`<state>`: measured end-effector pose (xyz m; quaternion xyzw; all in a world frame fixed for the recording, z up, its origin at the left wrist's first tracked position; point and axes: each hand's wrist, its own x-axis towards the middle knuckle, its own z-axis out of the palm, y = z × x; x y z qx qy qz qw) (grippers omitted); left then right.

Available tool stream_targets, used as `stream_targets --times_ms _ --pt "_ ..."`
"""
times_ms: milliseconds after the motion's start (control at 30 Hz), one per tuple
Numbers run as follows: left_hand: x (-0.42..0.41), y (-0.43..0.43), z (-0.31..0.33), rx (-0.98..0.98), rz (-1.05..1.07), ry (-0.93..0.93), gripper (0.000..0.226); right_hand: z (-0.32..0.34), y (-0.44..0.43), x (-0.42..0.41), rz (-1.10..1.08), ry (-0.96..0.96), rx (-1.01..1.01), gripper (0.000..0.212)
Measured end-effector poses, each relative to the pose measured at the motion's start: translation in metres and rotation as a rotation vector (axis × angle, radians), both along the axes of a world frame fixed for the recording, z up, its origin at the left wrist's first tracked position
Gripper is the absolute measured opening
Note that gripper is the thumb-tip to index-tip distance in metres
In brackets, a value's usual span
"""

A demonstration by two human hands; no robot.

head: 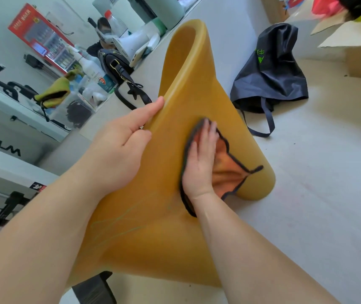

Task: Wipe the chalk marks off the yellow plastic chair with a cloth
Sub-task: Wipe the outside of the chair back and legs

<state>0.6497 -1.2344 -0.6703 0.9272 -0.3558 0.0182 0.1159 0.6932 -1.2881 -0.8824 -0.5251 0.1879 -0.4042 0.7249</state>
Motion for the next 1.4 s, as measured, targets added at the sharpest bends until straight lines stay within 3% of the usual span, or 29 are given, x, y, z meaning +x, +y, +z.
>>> stream_targets --times_ms 67,167,367,500,567,700,767,1067,1200,1400 --pt "-0.002 0.000 0.000 0.004 0.010 0.008 0.057 -0.032 0.014 0.002 0.119 0.080 0.175 0.044" --pt "-0.002 -0.001 0.000 0.006 0.009 0.007 0.057 -0.030 0.023 0.000 0.156 0.108 0.263 0.044" --pt "-0.001 0.000 -0.003 -0.012 -0.041 -0.024 0.056 0.060 -0.010 -0.014 -0.036 -0.026 -0.054 0.059" --pt "-0.001 0.000 -0.004 -0.006 -0.044 -0.036 0.056 0.072 -0.018 -0.012 -0.088 -0.097 -0.108 0.059" --pt "-0.001 0.000 -0.003 0.007 -0.026 -0.039 0.056 0.047 -0.014 -0.004 -0.072 -0.020 -0.027 0.060" --pt "-0.003 0.000 -0.001 0.020 -0.002 -0.015 0.056 0.005 0.003 0.000 0.119 0.146 0.381 0.059" --pt "-0.003 0.000 -0.001 0.014 -0.002 0.000 0.057 0.007 0.008 -0.005 0.182 0.194 0.435 0.062" --pt "0.002 0.002 -0.003 -0.021 -0.052 -0.029 0.058 0.102 -0.017 -0.024 0.060 0.058 0.134 0.053" --pt "0.002 0.002 -0.002 -0.017 -0.037 -0.027 0.057 0.067 -0.012 -0.013 0.015 0.079 0.094 0.061" --pt "-0.001 0.001 -0.001 0.002 -0.007 -0.015 0.057 0.020 -0.003 -0.010 0.156 0.191 0.343 0.058"
